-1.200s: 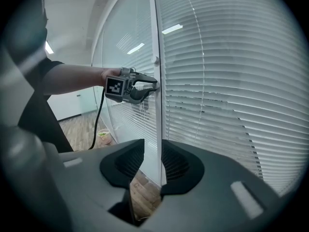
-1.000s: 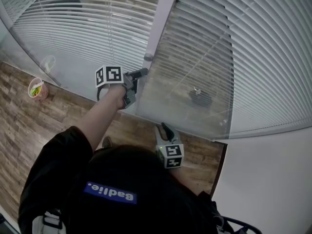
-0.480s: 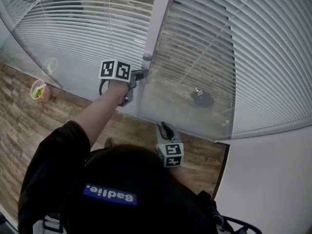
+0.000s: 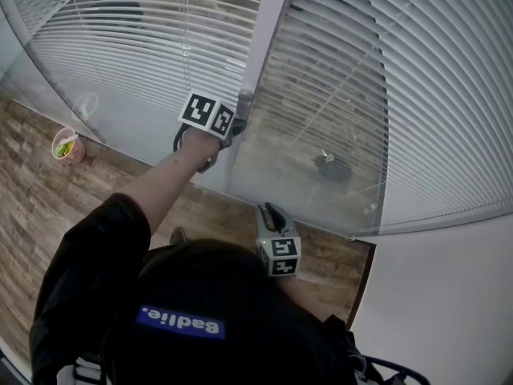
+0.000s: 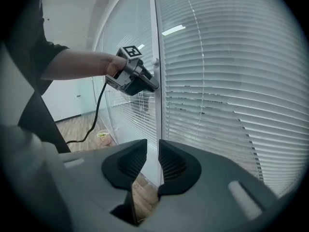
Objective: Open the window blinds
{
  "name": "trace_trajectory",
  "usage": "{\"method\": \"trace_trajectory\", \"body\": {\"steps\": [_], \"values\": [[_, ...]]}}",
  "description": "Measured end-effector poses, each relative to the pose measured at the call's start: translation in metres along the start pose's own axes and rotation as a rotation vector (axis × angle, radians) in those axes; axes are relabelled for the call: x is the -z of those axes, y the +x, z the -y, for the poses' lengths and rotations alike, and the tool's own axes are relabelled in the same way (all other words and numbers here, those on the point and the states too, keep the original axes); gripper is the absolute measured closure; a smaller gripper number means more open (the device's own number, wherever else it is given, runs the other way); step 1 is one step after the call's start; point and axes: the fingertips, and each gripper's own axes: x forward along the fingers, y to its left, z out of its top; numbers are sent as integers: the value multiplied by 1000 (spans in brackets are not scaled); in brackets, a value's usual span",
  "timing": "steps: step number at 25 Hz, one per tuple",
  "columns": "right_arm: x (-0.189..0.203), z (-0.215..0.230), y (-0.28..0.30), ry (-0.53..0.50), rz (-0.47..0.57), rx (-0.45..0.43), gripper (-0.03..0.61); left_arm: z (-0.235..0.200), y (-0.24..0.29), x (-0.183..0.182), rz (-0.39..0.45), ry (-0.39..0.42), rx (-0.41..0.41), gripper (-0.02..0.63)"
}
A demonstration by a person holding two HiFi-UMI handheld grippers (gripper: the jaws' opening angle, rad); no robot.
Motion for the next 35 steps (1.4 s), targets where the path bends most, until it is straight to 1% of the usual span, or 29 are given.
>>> {"method": "trace_trajectory", "body": {"steps": [2,6,8,9,11,13,14,15,18,19,20,21,22,26,29,33,35], "values": [[0,-1,1,-5,-2,-4,500,0,0,2,-26,59,-30,483],[-1,-3,3,-12,-7,-12,503,0,1,4,-78,214,-113,485],[-1,-3,4,-8,-7,-13,505,-1,2,6,-104,270,-148,486],[-1,-3,5,-5,-8,-14,505,-2,2,6,-110,277,-151,486],[0,-4,5,-3,-10,-21,499,-1,2,7,-97,244,-124,485],[1,-4,6,-2,-13,-28,479,0,0,7,-59,162,-61,483],[1,-4,6,0,-14,-29,472,1,-2,7,-27,91,-10,482],[2,-3,5,2,-16,-30,468,2,-6,6,17,-8,59,479],[5,1,5,9,-23,-28,465,-1,-16,-1,194,-396,296,474],[5,2,4,8,-25,-26,463,-3,-18,-2,250,-512,360,474],[5,2,4,7,-27,-26,462,-6,-18,-2,295,-606,409,474],[6,2,3,7,-31,-29,462,-9,-18,-1,332,-675,444,474],[6,1,3,7,-35,-34,462,-11,-17,0,361,-728,472,471],[9,2,5,7,-49,-41,460,-11,-11,-1,450,-882,559,472],[9,1,4,4,-56,-42,460,-13,-11,0,493,-966,576,485],[11,1,4,7,-68,-46,458,-12,-12,0,487,-983,569,491],[12,0,6,9,-70,-50,452,-11,-9,0,479,-984,582,489]]}}
